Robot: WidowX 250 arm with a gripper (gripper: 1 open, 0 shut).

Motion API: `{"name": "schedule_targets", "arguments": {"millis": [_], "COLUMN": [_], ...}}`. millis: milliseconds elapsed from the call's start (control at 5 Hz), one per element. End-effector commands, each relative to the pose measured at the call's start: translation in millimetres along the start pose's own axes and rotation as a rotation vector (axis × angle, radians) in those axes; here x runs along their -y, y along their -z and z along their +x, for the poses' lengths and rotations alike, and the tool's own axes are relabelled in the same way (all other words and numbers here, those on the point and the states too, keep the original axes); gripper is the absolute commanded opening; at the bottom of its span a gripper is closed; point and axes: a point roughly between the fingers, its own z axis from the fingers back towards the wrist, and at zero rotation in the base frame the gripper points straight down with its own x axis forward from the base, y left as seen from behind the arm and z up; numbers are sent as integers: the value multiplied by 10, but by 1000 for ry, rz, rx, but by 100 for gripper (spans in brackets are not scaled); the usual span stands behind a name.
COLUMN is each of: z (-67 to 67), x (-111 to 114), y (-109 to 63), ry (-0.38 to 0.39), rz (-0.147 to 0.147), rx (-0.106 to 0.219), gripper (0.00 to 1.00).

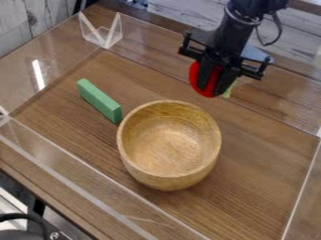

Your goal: Move the red object to the left side of the table

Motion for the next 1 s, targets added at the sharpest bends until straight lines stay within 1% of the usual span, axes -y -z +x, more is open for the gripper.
{"name": "schedule_targets", "arguments": {"millis": [0, 400, 800], "z": [26, -62, 25], "x": [-27, -40, -146], "y": [-77, -152, -435], "ry": [-83, -198, -203], "rz": [-16, -3, -25], "rx": [33, 15, 28], "gripper": [0, 0, 0]}}
